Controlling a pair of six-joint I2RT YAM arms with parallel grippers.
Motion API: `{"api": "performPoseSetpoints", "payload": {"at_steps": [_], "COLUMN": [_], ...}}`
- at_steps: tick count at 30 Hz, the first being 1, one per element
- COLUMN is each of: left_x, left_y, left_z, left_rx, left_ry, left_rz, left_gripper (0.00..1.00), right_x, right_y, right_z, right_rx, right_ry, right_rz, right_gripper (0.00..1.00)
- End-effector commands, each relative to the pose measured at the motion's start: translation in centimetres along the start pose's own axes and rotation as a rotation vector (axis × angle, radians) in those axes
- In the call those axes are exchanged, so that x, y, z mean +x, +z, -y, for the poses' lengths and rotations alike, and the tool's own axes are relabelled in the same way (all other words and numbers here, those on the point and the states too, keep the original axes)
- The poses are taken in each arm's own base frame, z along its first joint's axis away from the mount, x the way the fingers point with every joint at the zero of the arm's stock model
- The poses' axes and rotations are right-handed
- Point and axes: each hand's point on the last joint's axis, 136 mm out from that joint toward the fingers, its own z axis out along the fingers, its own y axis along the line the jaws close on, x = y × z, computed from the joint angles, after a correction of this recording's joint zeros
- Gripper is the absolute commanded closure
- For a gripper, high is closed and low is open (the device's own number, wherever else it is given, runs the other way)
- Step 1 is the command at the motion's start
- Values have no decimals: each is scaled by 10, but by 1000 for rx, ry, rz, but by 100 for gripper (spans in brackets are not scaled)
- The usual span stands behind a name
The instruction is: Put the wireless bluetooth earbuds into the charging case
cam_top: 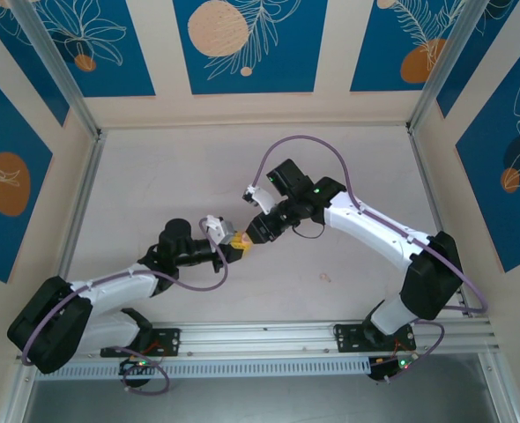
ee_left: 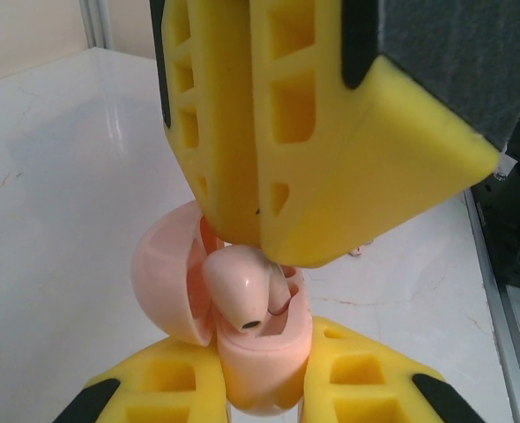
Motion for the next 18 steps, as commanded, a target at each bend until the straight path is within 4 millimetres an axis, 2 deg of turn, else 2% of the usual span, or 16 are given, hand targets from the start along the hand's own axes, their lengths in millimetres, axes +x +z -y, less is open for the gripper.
{"api": "performPoseSetpoints", "payload": {"at_steps": [1, 10, 18], "left_x": [-22, -24, -23], "left_y": [1, 2, 3], "left_z": [5, 2, 0], "left_rx": [22, 4, 0], "left_ry": [60, 67, 74], "left_rz": [45, 46, 36], "left_gripper": [85, 85, 85], "right_x": [5, 19, 20], "right_y": [6, 7, -3], "right_z": [-1, -6, -10], "right_rx": [-15, -51, -49], "right_ry": [5, 6, -3], "right_rz": [-21, -52, -42], "right_gripper": [77, 82, 80]}}
